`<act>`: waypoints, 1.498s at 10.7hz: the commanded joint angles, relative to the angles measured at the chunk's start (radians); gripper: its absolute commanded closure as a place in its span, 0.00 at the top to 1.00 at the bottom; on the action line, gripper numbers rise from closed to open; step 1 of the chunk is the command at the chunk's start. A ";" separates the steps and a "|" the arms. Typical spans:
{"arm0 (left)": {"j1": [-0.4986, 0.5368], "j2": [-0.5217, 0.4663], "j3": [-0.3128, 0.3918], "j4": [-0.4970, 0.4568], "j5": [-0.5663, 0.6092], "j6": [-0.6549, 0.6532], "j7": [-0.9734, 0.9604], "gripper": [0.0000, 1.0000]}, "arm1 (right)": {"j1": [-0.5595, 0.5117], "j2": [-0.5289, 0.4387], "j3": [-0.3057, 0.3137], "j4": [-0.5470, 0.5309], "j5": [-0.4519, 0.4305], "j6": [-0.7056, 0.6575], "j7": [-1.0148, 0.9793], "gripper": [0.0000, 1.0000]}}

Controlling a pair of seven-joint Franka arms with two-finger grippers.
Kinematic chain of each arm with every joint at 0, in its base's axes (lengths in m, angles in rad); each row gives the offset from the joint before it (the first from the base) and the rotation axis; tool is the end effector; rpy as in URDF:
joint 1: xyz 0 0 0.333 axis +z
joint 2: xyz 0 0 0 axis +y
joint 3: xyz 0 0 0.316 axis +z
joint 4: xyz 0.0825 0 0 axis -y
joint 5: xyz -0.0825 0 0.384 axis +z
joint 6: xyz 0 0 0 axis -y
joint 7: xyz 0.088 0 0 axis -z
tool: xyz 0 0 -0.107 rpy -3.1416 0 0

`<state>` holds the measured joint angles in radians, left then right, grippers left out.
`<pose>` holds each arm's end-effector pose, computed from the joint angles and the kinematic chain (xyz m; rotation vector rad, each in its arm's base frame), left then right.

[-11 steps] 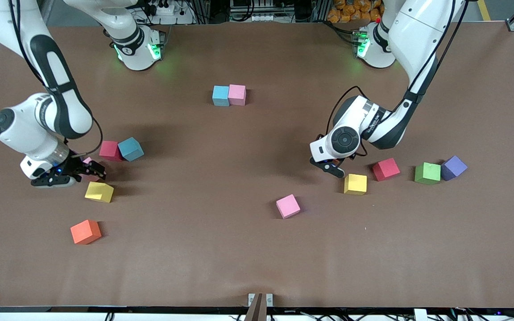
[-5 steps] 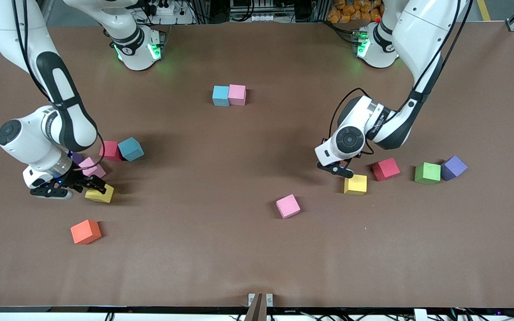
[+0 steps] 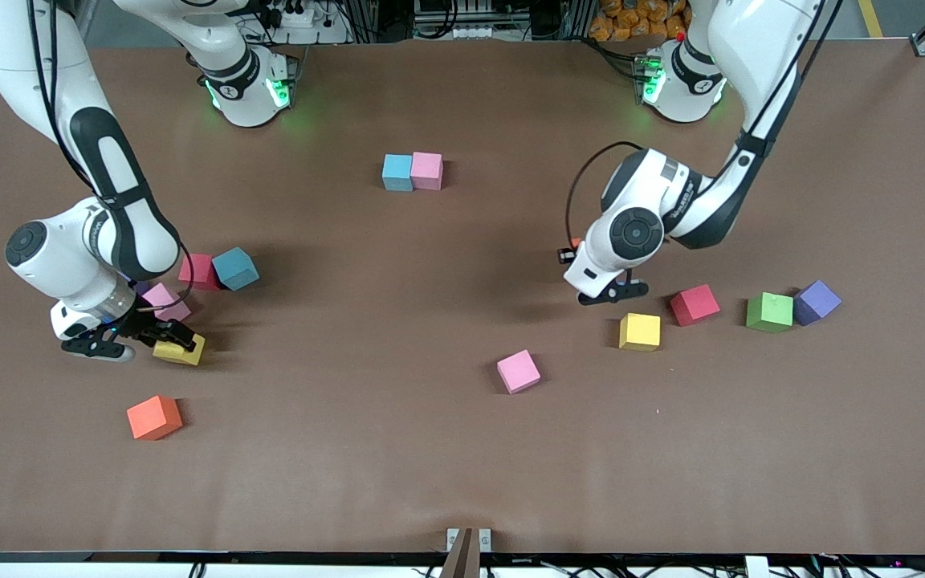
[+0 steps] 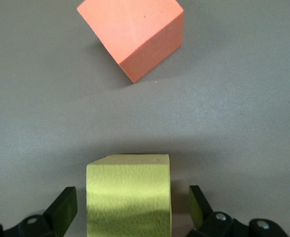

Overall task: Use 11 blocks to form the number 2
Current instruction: 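Lift the orange cube with the left gripper while the right gripper grasps the yellow cube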

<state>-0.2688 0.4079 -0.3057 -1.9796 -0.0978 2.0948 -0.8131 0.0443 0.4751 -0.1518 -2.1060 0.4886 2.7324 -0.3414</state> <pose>0.4858 -0.3157 0.2503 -3.0372 -0.4692 0.5280 0.5870 -0.0805 0.2043 -2.9950 0.2666 -0.2970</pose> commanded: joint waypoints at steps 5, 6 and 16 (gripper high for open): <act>-0.101 -0.144 -0.089 -0.271 -0.332 0.234 -0.370 0.00 | 0.012 -0.007 0.002 -0.017 0.030 -0.013 0.001 0.71; -0.137 -0.173 -0.101 -0.336 -0.406 0.301 -0.383 0.00 | 0.016 -0.006 0.002 -0.016 0.030 -0.013 -0.001 0.62; -0.368 -0.061 -0.102 -0.361 -0.602 0.632 -0.957 0.00 | 0.081 -0.101 0.044 0.047 -0.099 -0.227 -0.001 0.48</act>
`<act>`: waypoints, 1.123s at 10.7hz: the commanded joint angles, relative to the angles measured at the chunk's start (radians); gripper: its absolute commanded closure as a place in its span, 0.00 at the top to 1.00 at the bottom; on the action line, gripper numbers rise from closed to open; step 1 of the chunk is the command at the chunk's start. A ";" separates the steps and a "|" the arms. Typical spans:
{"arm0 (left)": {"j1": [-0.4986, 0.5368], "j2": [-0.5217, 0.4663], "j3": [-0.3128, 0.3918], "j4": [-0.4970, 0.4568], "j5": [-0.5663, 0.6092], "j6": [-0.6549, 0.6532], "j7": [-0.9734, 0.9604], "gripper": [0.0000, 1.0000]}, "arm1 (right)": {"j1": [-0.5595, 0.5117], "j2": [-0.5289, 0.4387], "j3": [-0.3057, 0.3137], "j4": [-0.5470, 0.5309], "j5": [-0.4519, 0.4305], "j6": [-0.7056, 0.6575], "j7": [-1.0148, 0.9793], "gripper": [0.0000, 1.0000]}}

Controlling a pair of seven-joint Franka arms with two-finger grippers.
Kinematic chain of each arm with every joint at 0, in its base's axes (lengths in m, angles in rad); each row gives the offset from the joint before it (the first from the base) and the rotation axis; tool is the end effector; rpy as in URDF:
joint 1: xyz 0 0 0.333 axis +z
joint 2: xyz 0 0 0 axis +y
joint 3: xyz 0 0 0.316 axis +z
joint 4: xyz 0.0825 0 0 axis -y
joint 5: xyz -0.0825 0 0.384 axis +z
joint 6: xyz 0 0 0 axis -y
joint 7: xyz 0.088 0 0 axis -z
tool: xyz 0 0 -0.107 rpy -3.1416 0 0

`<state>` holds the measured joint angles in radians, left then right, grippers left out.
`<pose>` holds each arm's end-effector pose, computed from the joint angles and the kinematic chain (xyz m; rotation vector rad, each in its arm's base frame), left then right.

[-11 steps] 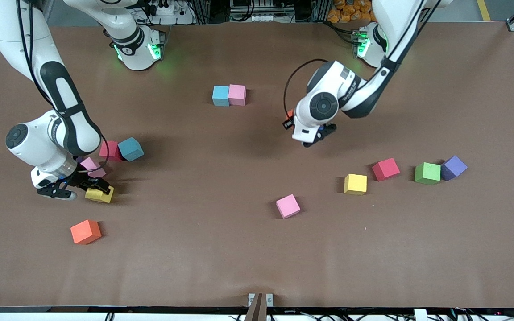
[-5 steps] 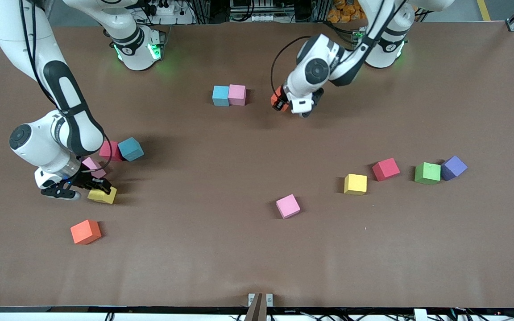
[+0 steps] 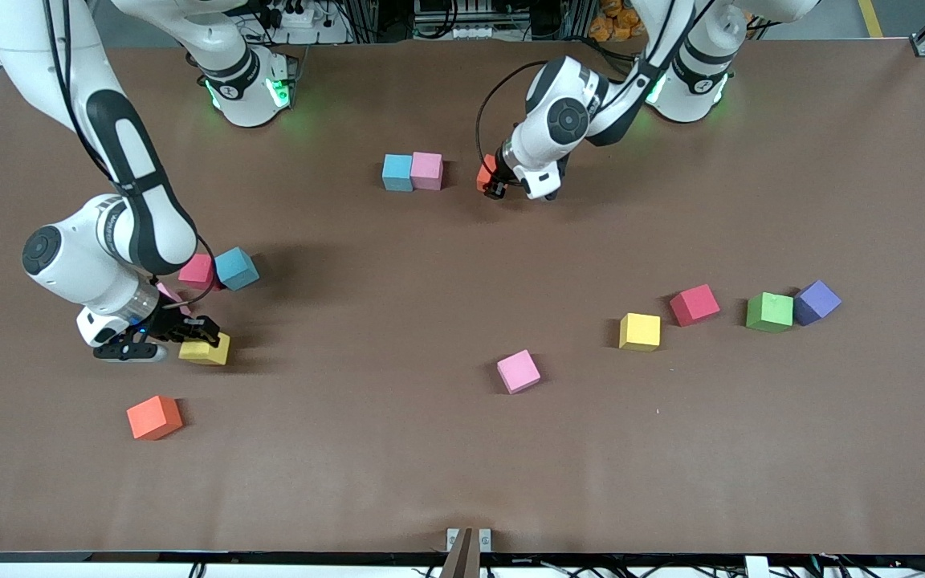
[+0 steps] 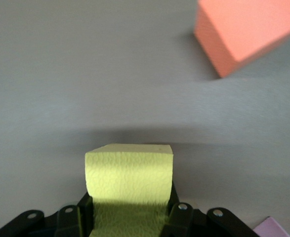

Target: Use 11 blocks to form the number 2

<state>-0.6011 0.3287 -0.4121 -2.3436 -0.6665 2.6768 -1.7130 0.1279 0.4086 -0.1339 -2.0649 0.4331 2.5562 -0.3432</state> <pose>0.2821 -0.4291 0.2025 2.3606 1.8382 -0.6365 0.5998 -0.0079 0.2421 -2.9533 0.0016 -0.1866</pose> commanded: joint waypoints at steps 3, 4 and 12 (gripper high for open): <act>-0.063 0.030 0.003 0.006 -0.035 0.066 -0.152 0.00 | 0.013 -0.074 0.079 0.020 -0.100 -0.152 -0.006 0.49; -0.065 0.032 0.003 0.007 -0.036 0.074 -0.174 0.00 | 0.024 -0.092 0.092 0.028 -0.114 -0.213 -0.008 0.49; -0.103 0.058 -0.020 0.013 -0.134 0.193 -0.237 0.00 | 0.085 -0.179 0.211 0.020 -0.132 -0.363 0.132 0.49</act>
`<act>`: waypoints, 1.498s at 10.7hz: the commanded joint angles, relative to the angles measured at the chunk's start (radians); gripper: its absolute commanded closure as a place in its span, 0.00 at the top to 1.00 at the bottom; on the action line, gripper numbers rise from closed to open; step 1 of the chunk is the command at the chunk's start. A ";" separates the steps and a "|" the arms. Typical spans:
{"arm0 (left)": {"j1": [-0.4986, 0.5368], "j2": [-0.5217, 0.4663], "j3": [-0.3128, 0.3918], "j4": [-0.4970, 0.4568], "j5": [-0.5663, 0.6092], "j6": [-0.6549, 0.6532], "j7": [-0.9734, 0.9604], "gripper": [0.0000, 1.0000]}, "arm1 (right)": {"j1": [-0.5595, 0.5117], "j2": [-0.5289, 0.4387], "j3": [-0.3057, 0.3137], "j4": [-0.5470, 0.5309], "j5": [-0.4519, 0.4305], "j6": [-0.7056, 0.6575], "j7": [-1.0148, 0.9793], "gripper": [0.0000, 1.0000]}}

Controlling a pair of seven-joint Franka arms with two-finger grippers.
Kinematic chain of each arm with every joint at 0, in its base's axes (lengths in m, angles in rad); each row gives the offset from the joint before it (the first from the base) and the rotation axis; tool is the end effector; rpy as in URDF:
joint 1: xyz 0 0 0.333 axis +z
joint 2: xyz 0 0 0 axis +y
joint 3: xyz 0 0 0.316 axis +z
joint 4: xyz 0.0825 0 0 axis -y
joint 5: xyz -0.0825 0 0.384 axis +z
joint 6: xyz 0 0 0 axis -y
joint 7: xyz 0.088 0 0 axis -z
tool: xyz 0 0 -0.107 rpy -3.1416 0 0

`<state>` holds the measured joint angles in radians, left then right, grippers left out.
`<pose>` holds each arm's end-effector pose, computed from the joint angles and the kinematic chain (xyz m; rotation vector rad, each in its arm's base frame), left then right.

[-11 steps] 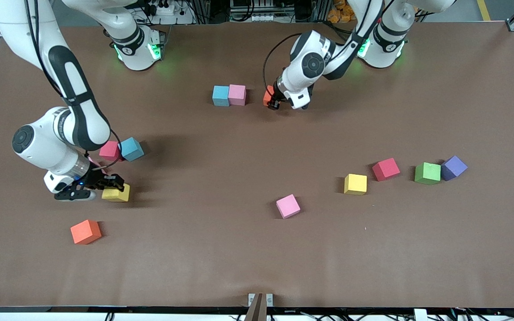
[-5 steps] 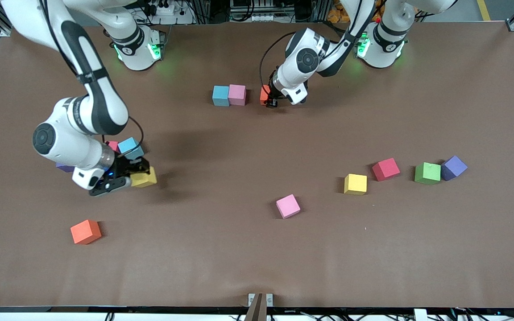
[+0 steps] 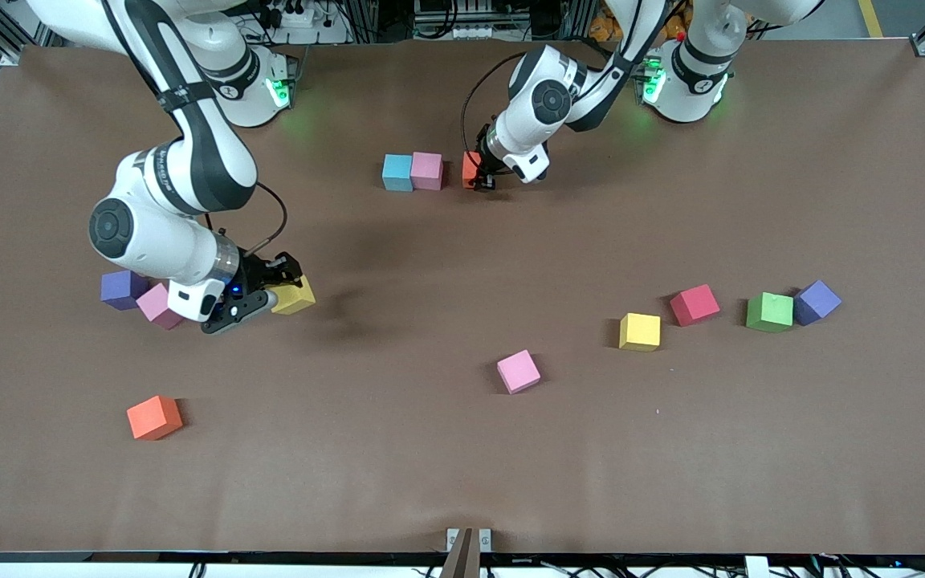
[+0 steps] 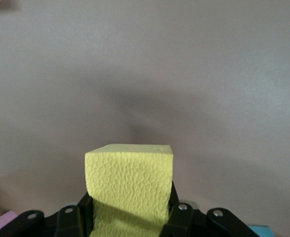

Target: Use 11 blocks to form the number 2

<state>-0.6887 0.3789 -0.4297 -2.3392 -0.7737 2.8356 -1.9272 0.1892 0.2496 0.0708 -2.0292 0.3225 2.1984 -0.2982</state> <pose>0.2516 -0.4527 0.1903 2.0883 2.1058 -0.6320 0.5615 0.1597 0.3200 -2.8225 -0.5072 0.1086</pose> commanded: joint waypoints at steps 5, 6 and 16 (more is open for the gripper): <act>-0.020 0.037 -0.003 0.046 -0.029 0.079 -0.038 0.00 | 0.068 -0.049 0.023 -0.022 -0.023 -0.026 0.113 0.49; -0.020 0.037 -0.003 0.049 -0.029 0.082 -0.038 0.00 | 0.072 -0.062 0.021 -0.022 -0.023 -0.051 0.116 0.49; -0.060 0.072 -0.003 0.080 -0.033 0.107 -0.038 0.00 | 0.061 -0.165 0.012 -0.031 -0.076 -0.178 0.126 0.48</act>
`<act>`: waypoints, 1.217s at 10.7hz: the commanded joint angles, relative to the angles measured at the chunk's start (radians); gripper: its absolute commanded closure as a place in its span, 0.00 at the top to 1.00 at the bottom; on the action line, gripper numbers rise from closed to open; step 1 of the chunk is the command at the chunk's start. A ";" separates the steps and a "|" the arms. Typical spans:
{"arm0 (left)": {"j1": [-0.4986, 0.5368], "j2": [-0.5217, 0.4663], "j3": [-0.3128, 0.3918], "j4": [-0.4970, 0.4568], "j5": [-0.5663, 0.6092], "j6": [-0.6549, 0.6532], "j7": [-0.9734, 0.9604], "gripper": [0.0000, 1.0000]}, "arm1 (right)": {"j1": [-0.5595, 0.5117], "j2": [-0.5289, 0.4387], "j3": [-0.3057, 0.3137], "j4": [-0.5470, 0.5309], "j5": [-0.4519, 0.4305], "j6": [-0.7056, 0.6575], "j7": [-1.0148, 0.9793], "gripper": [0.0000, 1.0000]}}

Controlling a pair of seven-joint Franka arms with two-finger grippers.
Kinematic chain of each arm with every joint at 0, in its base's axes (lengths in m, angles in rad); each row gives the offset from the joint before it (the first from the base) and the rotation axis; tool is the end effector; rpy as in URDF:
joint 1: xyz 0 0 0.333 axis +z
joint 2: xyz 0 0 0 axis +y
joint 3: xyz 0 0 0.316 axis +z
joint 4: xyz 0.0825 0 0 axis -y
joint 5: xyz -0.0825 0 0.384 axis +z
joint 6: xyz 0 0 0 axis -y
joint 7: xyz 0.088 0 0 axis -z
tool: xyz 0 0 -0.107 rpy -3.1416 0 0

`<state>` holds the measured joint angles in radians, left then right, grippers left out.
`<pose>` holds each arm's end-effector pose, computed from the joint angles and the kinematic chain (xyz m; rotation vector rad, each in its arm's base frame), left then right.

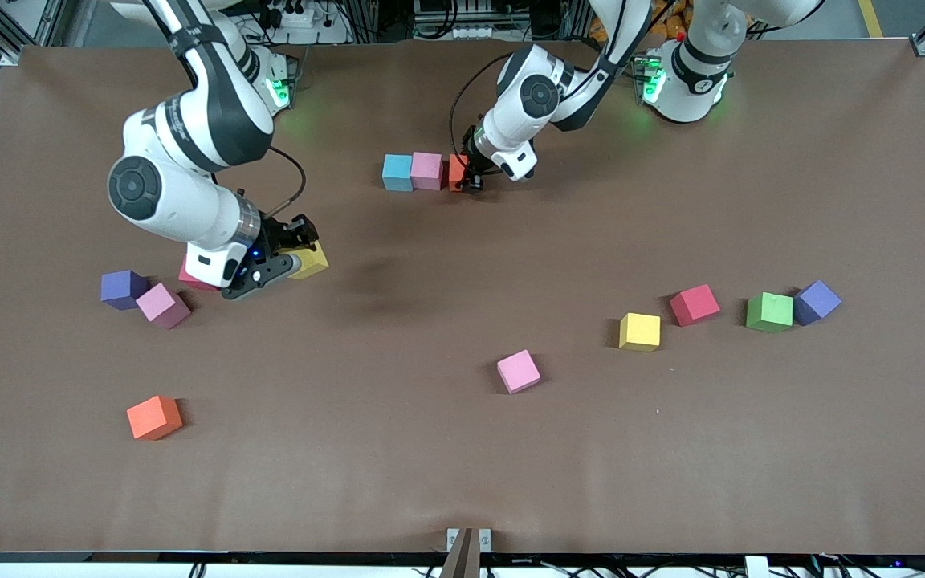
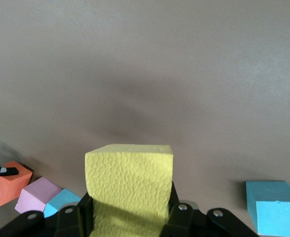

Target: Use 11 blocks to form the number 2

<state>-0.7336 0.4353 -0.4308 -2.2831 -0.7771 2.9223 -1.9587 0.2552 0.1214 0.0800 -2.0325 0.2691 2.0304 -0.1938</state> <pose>0.2470 -0.4780 0.1876 2.0285 2.0863 -0.6102 0.5254 0.1982 0.3792 -2.8448 -0.5679 0.2039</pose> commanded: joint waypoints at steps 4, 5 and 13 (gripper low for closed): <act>-0.020 0.025 -0.002 0.034 -0.030 0.020 -0.006 0.00 | -0.004 -0.057 0.004 -0.038 -0.022 -0.010 0.022 0.48; -0.020 0.025 0.000 0.036 -0.030 0.020 -0.006 0.00 | -0.004 -0.057 0.004 -0.038 -0.022 -0.010 0.022 0.48; -0.023 0.062 0.000 0.059 -0.027 0.035 -0.006 0.00 | -0.004 -0.055 0.004 -0.040 -0.022 -0.009 0.023 0.48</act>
<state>-0.7431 0.4801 -0.4308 -2.2385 -0.7771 2.9339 -1.9587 0.2553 0.1018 0.0802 -2.0432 0.2676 2.0232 -0.1912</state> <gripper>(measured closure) 0.379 0.445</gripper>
